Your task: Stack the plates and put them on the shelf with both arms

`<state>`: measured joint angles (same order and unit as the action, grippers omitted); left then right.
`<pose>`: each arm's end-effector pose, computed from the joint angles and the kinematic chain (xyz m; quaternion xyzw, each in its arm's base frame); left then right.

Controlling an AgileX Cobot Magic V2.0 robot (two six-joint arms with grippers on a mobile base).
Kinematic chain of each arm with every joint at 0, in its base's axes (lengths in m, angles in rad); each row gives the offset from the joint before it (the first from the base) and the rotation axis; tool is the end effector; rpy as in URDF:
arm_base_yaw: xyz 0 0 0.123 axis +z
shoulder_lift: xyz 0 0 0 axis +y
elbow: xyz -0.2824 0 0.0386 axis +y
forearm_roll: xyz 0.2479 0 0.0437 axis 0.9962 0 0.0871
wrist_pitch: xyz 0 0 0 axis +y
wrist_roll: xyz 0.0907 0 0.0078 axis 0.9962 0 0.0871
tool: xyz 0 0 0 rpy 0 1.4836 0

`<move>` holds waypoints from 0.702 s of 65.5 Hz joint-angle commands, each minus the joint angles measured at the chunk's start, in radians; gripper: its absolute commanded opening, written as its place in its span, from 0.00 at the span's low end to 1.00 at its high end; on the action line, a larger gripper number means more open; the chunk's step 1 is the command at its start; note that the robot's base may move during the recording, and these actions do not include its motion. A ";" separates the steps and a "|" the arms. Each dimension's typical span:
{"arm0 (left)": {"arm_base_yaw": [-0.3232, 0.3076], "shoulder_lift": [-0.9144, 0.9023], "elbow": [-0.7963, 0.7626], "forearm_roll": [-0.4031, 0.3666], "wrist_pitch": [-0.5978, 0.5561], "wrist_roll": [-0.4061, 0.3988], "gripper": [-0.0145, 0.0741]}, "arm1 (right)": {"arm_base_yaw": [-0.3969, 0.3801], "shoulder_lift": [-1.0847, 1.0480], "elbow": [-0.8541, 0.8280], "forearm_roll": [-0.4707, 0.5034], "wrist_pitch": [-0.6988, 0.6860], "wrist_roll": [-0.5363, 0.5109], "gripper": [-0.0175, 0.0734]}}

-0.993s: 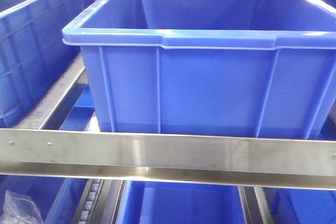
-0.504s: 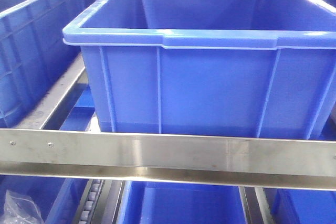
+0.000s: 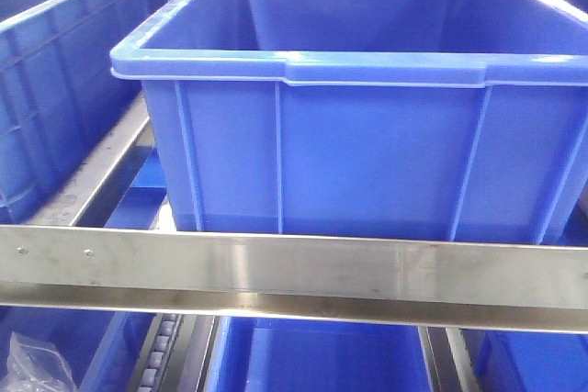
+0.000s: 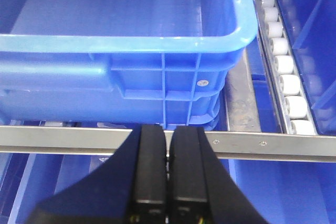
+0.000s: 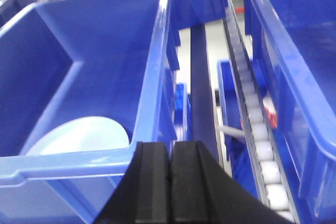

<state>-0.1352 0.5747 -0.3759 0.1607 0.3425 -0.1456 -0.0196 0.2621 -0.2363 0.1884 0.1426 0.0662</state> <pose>0.1170 -0.0110 0.2631 0.0454 0.8456 -0.0116 0.5317 0.0769 0.0009 0.2635 0.0907 0.7287 0.0886 0.6729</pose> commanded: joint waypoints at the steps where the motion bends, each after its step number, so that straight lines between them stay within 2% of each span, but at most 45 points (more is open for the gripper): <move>1: -0.002 0.003 -0.028 0.001 -0.078 -0.003 0.26 | -0.004 -0.048 0.026 0.000 -0.095 -0.004 0.25; 19: -0.002 0.003 -0.028 0.001 -0.078 -0.003 0.26 | -0.006 -0.296 0.268 0.000 -0.129 -0.004 0.25; 26: -0.002 0.005 -0.028 0.001 -0.078 -0.003 0.26 | -0.008 -0.293 0.265 0.000 -0.082 -0.005 0.25; 46: -0.002 0.005 -0.028 0.001 -0.078 -0.003 0.26 | -0.009 -0.292 0.265 -0.001 -0.081 -0.005 0.25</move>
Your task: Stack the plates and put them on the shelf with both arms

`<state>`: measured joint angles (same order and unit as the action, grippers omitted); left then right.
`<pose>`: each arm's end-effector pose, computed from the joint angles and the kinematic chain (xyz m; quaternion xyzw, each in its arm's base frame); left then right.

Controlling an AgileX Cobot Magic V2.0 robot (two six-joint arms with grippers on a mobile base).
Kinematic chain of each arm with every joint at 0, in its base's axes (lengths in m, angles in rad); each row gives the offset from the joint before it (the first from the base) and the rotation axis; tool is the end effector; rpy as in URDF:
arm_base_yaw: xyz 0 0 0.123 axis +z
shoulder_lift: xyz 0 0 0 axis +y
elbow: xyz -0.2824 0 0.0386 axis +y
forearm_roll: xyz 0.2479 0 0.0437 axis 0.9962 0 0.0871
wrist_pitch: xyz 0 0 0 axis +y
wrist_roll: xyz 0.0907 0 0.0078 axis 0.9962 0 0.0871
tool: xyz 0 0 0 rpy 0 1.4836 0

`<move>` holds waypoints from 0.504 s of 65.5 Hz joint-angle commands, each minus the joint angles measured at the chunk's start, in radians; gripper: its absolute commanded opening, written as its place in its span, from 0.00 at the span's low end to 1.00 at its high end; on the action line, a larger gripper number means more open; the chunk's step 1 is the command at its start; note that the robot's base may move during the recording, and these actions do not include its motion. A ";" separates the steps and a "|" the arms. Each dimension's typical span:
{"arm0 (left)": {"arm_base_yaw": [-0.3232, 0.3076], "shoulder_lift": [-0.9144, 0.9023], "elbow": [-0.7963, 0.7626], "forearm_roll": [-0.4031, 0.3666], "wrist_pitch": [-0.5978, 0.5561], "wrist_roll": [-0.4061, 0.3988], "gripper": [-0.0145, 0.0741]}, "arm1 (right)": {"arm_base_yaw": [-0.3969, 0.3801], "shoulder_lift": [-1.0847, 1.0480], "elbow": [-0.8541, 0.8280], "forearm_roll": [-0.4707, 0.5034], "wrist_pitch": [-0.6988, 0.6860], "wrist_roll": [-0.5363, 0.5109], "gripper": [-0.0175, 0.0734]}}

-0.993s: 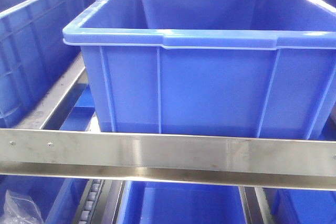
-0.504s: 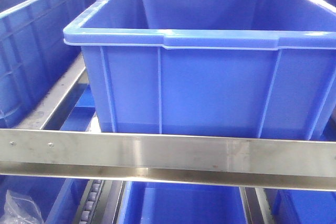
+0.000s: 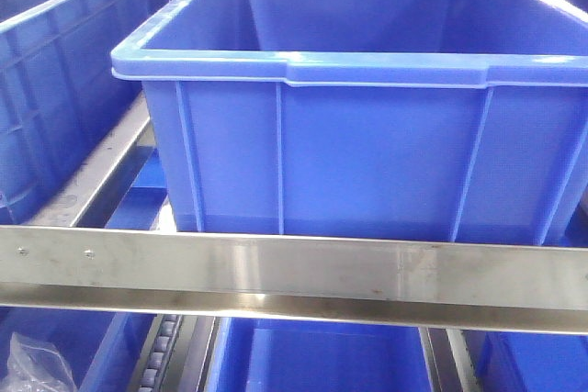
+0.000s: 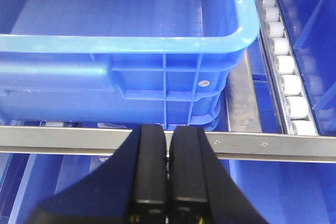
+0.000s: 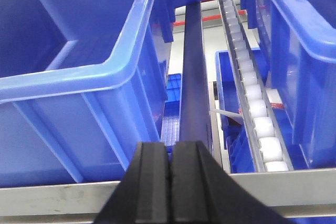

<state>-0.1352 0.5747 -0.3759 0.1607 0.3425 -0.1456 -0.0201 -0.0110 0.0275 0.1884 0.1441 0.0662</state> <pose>0.1170 -0.0110 0.2631 0.0454 0.8456 -0.0116 0.5317 0.0566 0.0013 0.1915 0.0904 0.7261 0.0889 0.6758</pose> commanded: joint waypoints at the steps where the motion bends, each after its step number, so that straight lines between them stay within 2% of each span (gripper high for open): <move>1: -0.002 0.005 -0.028 0.001 -0.078 -0.003 0.26 | -0.008 -0.018 0.002 -0.001 -0.084 -0.005 0.25; 9: -0.002 0.005 -0.028 0.001 -0.078 -0.003 0.26 | -0.008 -0.018 0.002 -0.025 -0.085 -0.003 0.25; 19: -0.002 0.005 -0.028 0.001 -0.078 -0.003 0.26 | -0.008 -0.018 0.002 -0.144 -0.092 0.046 0.25; 33: -0.002 0.005 -0.028 0.001 -0.078 -0.003 0.26 | -0.008 -0.018 0.002 -0.155 -0.109 0.048 0.25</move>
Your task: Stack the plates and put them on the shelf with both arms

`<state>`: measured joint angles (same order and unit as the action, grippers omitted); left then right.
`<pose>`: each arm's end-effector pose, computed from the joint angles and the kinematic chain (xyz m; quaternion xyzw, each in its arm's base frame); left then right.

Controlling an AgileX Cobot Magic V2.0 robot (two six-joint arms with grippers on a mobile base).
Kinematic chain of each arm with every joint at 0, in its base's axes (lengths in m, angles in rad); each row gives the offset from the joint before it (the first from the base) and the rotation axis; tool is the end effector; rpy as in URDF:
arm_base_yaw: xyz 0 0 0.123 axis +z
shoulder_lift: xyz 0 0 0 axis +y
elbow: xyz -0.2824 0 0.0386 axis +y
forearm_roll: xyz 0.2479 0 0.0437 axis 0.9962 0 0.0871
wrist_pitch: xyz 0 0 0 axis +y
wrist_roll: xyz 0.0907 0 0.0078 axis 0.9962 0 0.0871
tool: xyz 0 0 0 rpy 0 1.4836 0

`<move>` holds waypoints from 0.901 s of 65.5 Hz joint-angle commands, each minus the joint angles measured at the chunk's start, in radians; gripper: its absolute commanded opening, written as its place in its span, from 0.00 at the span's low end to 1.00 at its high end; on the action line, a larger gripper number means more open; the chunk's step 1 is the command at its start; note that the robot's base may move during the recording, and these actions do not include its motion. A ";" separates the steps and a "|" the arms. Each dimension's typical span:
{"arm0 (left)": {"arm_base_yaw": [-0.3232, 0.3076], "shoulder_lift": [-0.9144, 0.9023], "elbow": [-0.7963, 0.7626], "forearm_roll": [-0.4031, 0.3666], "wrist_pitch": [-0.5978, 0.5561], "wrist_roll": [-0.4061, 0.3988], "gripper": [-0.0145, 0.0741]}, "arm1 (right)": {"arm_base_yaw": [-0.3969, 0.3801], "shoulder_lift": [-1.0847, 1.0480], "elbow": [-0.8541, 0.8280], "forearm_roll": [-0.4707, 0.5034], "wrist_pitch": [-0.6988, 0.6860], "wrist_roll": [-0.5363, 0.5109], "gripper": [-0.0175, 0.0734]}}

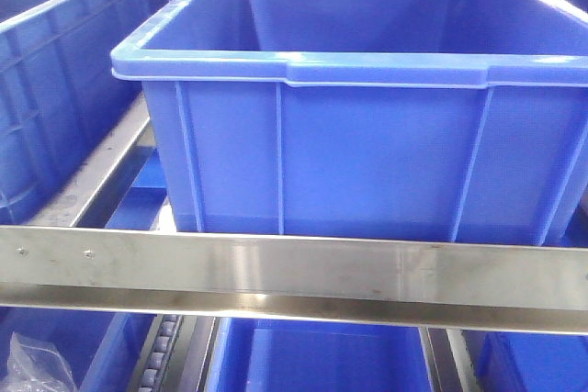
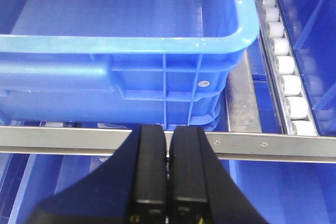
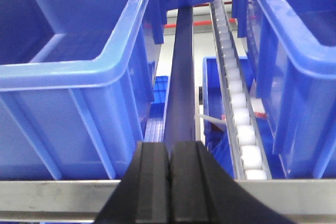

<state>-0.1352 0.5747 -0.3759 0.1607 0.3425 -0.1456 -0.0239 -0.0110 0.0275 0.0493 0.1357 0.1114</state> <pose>0.1170 -0.0110 0.2631 0.0454 0.8456 -0.0116 0.5317 0.0566 -0.0007 0.1921 0.0648 0.7268 0.0490 0.6821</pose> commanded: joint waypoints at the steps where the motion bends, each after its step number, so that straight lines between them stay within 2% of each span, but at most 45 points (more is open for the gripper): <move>1: -0.002 0.005 -0.028 0.001 -0.078 -0.003 0.26 | -0.004 -0.018 0.002 -0.016 -0.101 0.003 0.25; 54: -0.002 0.005 -0.028 0.001 -0.078 -0.003 0.26 | -0.004 -0.018 0.002 -0.016 -0.100 0.003 0.25; 59: -0.002 0.005 -0.028 0.031 -0.075 -0.003 0.26 | -0.004 -0.018 0.002 -0.016 -0.100 0.003 0.25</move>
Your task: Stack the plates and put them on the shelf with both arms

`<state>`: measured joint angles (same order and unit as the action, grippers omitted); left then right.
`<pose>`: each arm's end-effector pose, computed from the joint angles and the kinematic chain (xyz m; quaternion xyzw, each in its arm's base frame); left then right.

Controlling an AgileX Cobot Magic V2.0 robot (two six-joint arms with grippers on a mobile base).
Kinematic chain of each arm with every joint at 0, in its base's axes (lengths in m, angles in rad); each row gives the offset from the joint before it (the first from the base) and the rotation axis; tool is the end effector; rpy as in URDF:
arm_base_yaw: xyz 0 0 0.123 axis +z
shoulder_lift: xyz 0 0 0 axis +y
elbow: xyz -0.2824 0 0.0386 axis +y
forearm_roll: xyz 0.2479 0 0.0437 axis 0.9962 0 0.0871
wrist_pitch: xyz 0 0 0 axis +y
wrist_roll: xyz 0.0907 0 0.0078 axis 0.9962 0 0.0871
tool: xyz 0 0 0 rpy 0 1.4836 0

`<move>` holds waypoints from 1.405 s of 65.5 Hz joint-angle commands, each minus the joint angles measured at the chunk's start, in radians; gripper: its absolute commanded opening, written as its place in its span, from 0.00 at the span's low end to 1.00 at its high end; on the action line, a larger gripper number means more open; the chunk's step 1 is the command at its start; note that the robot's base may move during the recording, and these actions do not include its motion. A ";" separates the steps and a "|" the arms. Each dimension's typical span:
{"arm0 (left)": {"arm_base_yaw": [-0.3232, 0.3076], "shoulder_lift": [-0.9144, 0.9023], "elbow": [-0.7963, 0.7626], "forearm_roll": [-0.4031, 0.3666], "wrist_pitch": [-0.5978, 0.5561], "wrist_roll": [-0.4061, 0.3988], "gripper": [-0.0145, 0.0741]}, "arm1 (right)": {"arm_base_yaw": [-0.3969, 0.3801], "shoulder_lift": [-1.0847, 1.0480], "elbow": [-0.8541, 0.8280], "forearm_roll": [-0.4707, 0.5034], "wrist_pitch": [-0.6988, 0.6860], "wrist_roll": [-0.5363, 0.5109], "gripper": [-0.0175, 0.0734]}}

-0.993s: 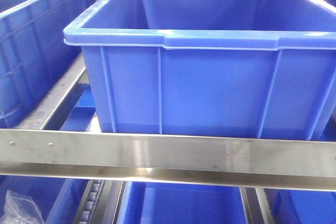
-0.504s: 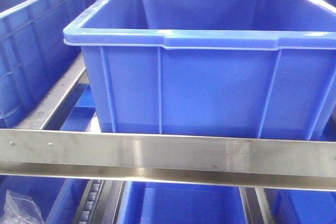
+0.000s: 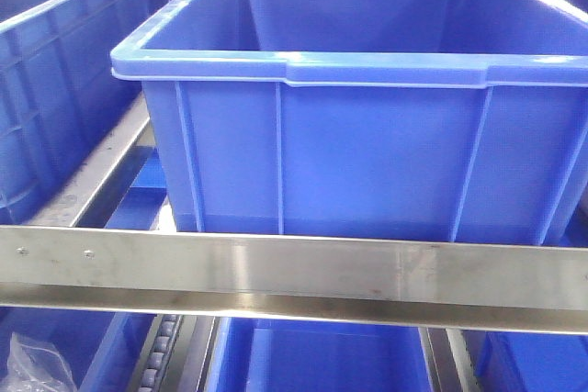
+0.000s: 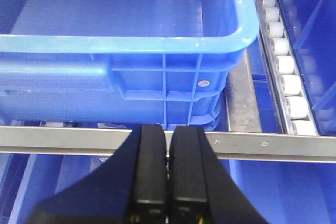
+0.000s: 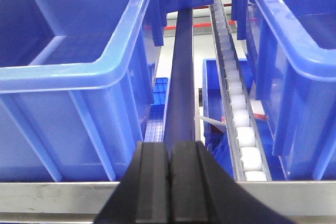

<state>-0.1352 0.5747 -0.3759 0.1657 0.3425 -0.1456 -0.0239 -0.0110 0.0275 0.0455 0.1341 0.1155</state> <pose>0.1170 -0.0108 0.2632 0.0470 0.8455 -0.0097 0.5318 0.0566 -0.0008 0.1922 0.0651 0.7262 0.0490 0.6826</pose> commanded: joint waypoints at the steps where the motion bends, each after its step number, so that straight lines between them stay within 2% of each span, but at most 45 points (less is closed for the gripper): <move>1: -0.002 0.005 -0.028 0.029 -0.075 -0.003 0.26 | -0.004 -0.018 0.002 -0.012 -0.098 -0.001 0.25; 16: -0.004 -0.002 -0.028 0.029 -0.075 -0.003 0.26 | -0.004 -0.018 0.002 -0.012 -0.098 -0.001 0.25; 28: -0.004 -0.096 0.020 0.029 -0.106 -0.003 0.26 | -0.004 -0.018 0.002 -0.012 -0.098 -0.001 0.25; 46: 0.036 -0.415 0.281 -0.122 -0.323 -0.008 0.26 | -0.004 -0.018 0.002 -0.012 -0.098 -0.001 0.25; 52: 0.046 -0.522 0.364 -0.154 -0.351 -0.008 0.26 | -0.004 -0.018 0.002 -0.012 -0.098 -0.001 0.25; 55: 0.050 -0.561 0.389 -0.166 -0.351 -0.008 0.26 | -0.004 -0.018 0.002 -0.012 -0.098 -0.001 0.25; 59: 0.052 -0.607 0.384 -0.166 -0.274 -0.008 0.26 | -0.004 -0.018 0.002 -0.012 -0.097 -0.001 0.25; 92: 0.055 -0.601 0.386 -0.166 -0.259 -0.008 0.26 | -0.004 -0.018 0.002 -0.012 -0.094 -0.001 0.25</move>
<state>-0.0814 -0.0043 0.0077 0.0087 0.1560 -0.1456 -0.0239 -0.0110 0.0290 0.0455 0.1285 0.1173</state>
